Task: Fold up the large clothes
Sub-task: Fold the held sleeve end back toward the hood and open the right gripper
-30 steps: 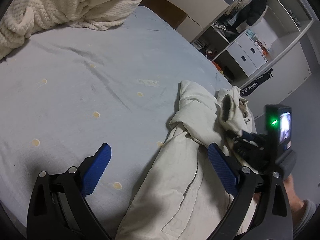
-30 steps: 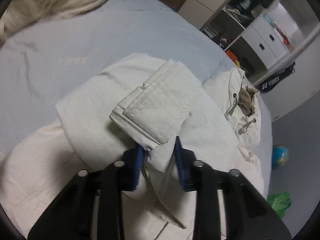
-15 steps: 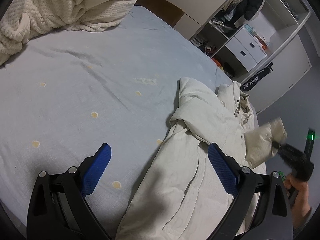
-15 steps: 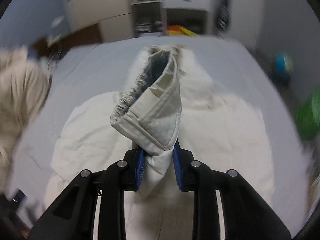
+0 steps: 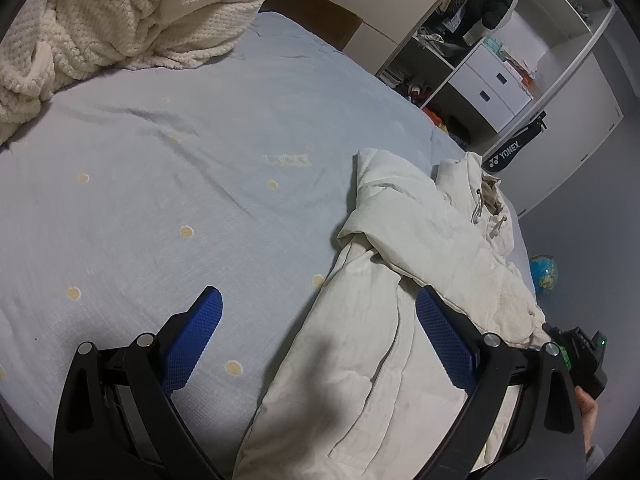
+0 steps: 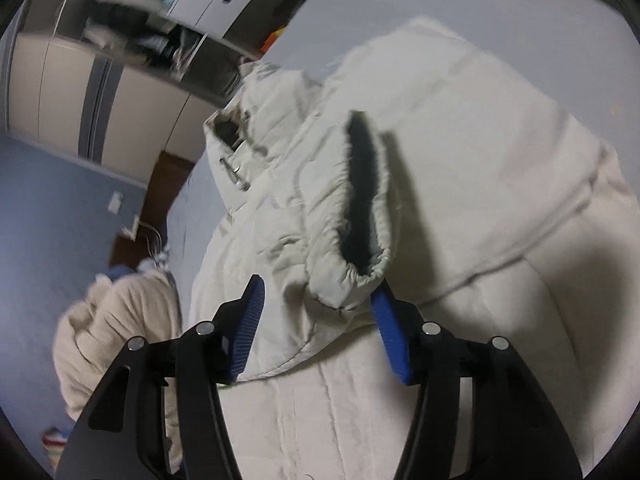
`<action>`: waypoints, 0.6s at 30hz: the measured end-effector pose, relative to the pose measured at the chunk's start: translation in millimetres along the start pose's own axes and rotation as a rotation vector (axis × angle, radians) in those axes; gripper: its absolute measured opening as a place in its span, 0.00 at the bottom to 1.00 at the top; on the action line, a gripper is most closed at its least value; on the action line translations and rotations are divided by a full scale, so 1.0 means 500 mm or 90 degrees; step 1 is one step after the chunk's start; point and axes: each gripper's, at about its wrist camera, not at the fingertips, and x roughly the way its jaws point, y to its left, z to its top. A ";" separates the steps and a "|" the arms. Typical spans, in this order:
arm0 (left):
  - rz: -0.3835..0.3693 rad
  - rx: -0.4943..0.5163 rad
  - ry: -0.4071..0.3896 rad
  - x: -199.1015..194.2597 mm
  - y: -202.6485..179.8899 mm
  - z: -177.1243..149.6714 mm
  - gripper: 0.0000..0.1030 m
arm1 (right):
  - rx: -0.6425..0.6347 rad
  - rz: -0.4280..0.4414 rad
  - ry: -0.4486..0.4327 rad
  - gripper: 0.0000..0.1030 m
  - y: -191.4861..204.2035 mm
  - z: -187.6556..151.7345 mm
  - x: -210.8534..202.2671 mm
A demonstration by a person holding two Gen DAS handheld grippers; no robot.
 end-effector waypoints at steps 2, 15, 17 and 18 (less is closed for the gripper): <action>0.003 0.002 0.002 0.001 -0.002 0.000 0.91 | -0.001 -0.032 0.001 0.50 -0.014 0.003 0.008; 0.011 0.020 0.007 0.005 -0.013 -0.004 0.91 | -0.062 -0.064 -0.010 0.13 0.014 0.053 0.003; 0.011 0.022 0.006 0.004 -0.013 -0.004 0.91 | -0.117 -0.073 -0.035 0.13 0.052 0.068 -0.015; 0.011 0.022 0.007 0.005 -0.013 -0.004 0.91 | -0.138 -0.078 -0.046 0.13 0.066 0.076 -0.023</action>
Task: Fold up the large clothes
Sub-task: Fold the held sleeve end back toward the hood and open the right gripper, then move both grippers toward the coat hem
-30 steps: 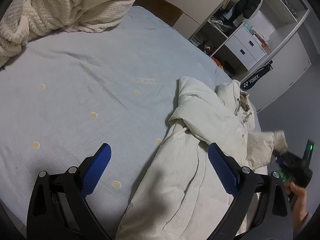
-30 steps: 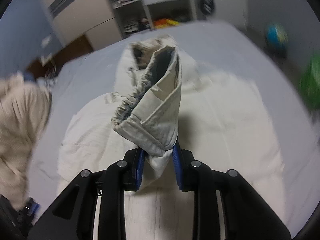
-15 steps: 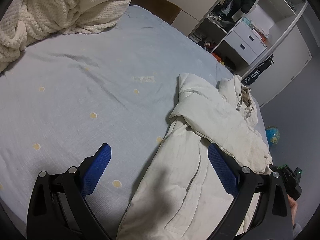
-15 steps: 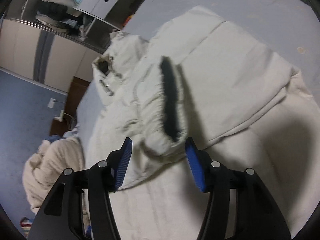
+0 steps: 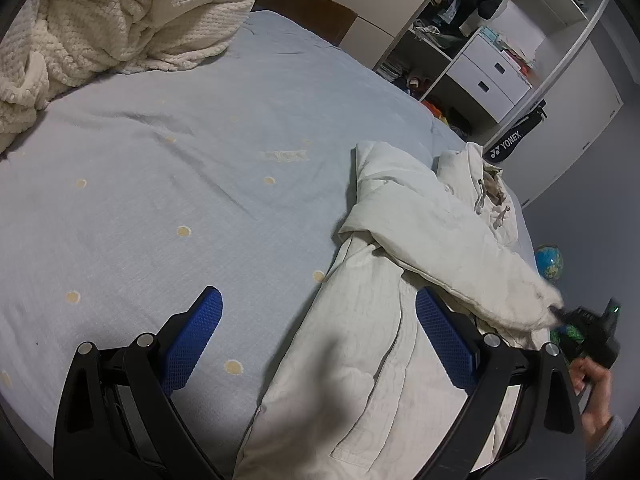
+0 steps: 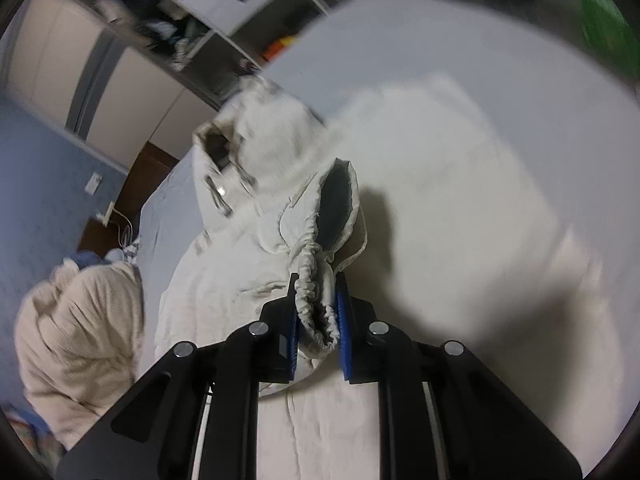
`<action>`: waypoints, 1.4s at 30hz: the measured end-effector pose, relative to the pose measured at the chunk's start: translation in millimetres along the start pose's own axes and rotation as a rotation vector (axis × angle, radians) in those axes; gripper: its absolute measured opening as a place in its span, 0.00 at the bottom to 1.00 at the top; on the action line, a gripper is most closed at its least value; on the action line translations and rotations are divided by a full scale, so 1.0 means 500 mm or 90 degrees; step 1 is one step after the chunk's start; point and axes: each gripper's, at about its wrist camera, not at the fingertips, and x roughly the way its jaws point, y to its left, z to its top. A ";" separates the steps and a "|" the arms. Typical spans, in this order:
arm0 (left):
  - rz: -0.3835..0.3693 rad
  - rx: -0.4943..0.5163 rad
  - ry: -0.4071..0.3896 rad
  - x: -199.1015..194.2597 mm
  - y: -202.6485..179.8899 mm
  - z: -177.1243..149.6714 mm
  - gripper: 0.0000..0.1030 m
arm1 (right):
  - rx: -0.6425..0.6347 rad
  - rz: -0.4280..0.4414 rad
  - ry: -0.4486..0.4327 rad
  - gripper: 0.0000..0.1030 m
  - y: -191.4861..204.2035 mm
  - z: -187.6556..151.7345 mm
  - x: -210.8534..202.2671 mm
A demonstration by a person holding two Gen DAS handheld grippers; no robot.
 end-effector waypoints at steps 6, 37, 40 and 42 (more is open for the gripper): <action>0.004 0.003 0.004 0.004 0.001 0.003 0.91 | -0.048 -0.075 0.016 0.14 0.014 0.027 0.014; -0.009 0.028 0.300 0.058 0.001 -0.045 0.91 | 0.055 -0.023 0.163 0.56 -0.428 -0.204 -0.332; -0.013 0.043 0.333 0.056 0.005 -0.055 0.91 | 0.085 0.020 0.165 0.56 -0.446 -0.225 -0.344; -0.022 0.060 0.353 0.051 0.003 -0.064 0.91 | 0.104 0.046 0.173 0.56 -0.454 -0.239 -0.351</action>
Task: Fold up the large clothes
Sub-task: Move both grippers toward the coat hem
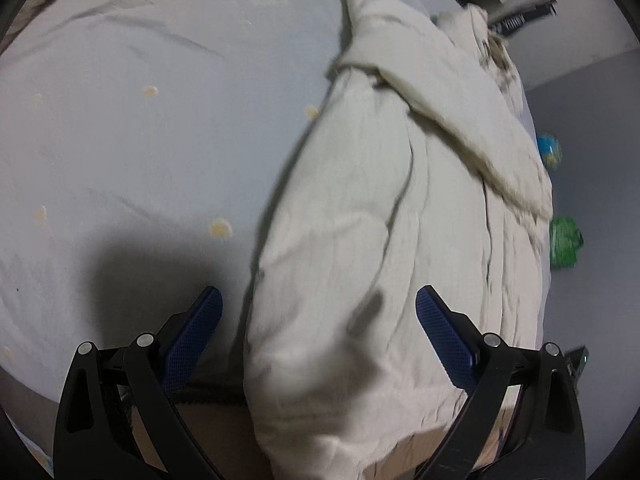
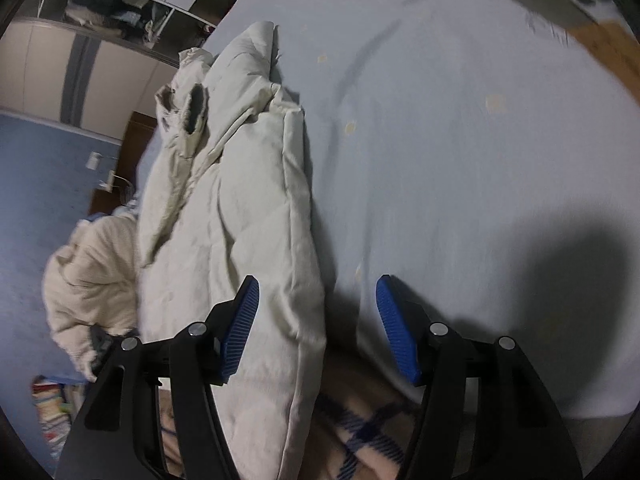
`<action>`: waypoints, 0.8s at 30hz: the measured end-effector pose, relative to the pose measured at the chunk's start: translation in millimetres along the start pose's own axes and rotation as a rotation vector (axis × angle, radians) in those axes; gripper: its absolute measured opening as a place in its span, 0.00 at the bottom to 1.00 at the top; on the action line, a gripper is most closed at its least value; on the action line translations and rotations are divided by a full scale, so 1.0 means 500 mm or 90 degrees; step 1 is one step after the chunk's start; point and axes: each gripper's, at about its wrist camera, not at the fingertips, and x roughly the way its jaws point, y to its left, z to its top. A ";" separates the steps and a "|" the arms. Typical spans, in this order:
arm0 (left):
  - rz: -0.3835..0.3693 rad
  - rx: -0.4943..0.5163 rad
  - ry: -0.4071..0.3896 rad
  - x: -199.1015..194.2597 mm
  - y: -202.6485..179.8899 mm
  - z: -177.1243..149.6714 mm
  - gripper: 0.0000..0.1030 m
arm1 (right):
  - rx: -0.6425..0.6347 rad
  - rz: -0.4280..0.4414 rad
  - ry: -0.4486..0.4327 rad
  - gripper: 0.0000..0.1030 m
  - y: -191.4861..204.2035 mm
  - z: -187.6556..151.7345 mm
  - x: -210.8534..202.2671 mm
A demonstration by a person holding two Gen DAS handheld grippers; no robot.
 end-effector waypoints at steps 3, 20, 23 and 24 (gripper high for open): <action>0.001 0.023 0.003 -0.007 -0.007 -0.010 0.91 | -0.004 0.010 0.014 0.56 -0.002 -0.014 0.004; 0.022 0.069 -0.084 -0.061 -0.064 0.128 0.91 | -0.046 0.016 -0.001 0.56 0.087 0.114 0.046; 0.011 0.083 -0.094 -0.053 -0.093 0.174 0.91 | -0.066 0.016 0.002 0.56 0.126 0.160 0.070; 0.005 0.094 -0.096 -0.045 -0.113 0.201 0.91 | -0.077 0.017 0.003 0.56 0.145 0.183 0.084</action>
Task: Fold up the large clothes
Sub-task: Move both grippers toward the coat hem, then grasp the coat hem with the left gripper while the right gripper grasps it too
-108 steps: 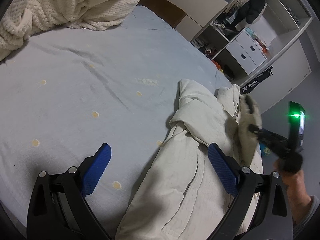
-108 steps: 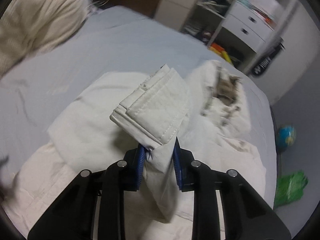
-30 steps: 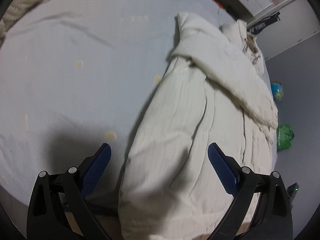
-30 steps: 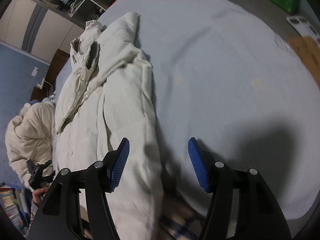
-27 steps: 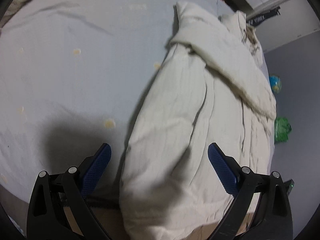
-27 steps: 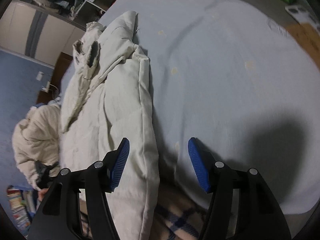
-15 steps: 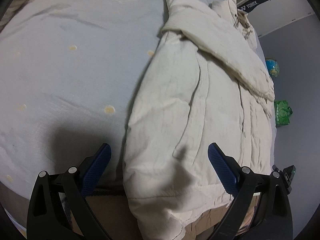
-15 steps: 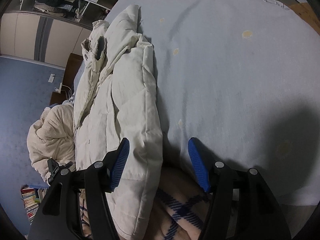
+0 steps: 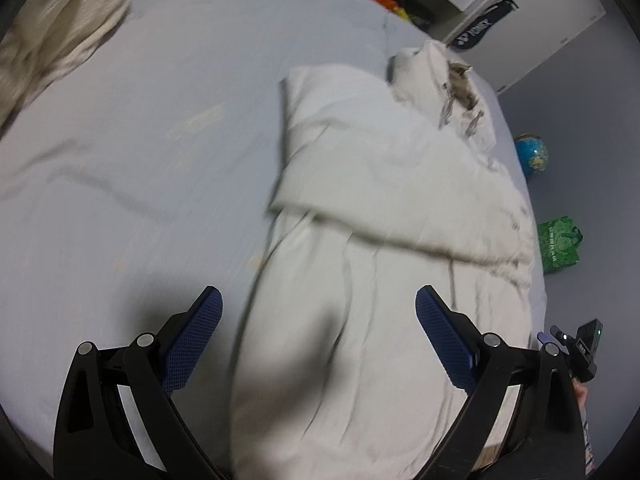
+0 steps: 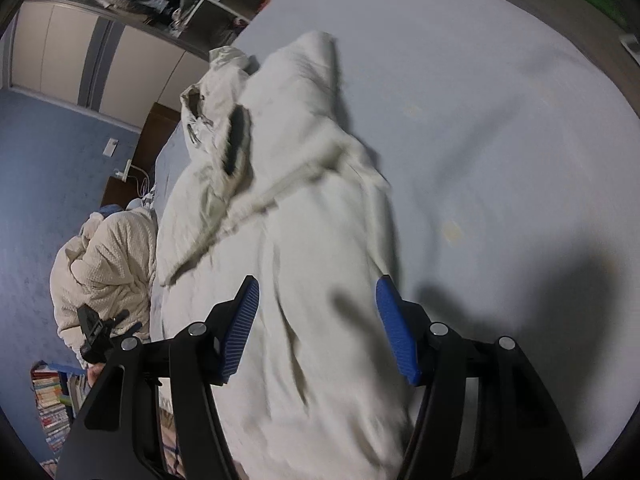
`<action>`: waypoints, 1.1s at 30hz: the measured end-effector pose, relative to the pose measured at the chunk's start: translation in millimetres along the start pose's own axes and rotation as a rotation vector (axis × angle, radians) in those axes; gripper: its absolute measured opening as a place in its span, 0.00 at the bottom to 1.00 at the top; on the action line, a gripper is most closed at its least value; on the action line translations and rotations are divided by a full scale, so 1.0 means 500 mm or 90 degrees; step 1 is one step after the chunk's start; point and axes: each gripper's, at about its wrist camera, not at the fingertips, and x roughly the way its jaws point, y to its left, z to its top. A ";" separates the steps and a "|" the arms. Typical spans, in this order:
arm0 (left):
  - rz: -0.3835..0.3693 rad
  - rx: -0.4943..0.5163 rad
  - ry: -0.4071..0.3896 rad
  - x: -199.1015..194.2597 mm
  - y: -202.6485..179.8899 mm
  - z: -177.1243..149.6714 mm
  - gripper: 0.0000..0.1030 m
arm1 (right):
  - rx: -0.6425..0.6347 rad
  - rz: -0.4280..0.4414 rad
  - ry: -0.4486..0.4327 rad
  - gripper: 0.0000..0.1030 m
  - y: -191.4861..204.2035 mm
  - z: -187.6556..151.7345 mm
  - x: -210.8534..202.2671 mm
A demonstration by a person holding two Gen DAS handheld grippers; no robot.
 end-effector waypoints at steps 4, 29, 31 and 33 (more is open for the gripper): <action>-0.010 0.040 -0.005 0.046 -0.046 0.080 0.91 | -0.037 0.008 0.006 0.56 0.064 0.100 0.058; -0.049 0.088 -0.035 0.437 -0.265 0.590 0.92 | -0.022 0.137 0.023 0.64 0.270 0.652 0.503; -0.062 0.072 -0.030 0.462 -0.269 0.621 0.92 | -0.030 0.135 0.037 0.64 0.285 0.677 0.539; -0.062 0.068 -0.028 0.481 -0.275 0.639 0.92 | -0.041 0.129 0.045 0.64 0.299 0.699 0.565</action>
